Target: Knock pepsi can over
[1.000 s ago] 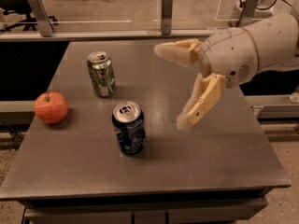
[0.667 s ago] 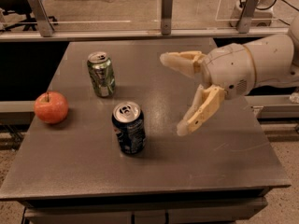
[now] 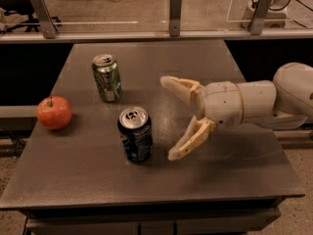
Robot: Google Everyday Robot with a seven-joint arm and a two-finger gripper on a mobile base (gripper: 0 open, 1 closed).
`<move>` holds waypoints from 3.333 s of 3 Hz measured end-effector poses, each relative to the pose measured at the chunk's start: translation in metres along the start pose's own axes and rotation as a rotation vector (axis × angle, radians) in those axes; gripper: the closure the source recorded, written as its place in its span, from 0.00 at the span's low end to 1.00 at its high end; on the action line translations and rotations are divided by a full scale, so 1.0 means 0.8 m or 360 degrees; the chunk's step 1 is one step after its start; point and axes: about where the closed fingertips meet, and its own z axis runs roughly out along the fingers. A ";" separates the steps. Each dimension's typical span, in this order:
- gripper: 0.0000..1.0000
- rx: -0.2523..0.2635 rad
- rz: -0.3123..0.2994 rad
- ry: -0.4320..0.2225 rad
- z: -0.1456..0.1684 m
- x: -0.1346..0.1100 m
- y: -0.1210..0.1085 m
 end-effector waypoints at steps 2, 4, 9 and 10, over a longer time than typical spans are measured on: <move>0.00 -0.0113 -0.0042 -0.0085 0.061 0.017 0.012; 0.00 -0.0196 -0.0023 -0.0080 0.086 0.019 0.023; 1.00 -0.0208 -0.0077 0.0240 0.064 -0.008 -0.003; 1.00 -0.0096 -0.0098 0.0582 0.023 -0.039 -0.042</move>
Offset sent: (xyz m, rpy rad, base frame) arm -0.0132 0.0688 -0.0318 0.0664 -0.0111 0.1228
